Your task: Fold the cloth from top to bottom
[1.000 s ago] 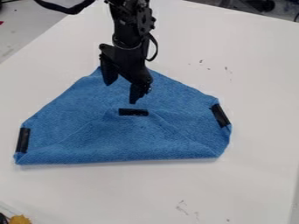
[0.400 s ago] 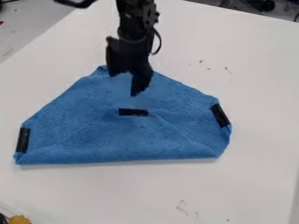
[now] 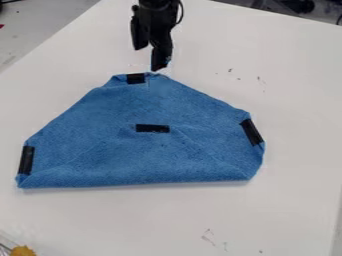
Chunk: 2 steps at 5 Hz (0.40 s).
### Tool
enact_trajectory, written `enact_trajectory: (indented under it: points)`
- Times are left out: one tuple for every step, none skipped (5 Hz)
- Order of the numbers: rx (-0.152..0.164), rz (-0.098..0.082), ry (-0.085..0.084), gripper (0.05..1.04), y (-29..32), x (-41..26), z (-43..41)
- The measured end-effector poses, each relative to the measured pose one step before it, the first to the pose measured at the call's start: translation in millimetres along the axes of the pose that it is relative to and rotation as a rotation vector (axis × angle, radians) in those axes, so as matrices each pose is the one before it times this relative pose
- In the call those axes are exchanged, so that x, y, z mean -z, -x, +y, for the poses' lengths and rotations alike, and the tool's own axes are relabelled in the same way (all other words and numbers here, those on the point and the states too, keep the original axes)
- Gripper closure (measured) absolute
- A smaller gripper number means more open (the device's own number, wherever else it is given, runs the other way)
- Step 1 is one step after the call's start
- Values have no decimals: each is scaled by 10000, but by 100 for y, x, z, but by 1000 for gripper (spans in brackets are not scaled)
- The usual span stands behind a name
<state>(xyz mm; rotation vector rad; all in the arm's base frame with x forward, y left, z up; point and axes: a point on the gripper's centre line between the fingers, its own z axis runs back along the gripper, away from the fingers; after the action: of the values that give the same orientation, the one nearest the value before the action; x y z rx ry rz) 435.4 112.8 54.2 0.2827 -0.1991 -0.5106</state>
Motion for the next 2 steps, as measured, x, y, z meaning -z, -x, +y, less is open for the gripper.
enact_trajectory:
  points:
    - [-288,176,128,83,917,703,1376]
    - [-564,162,507,83,1467,1672,-1540]
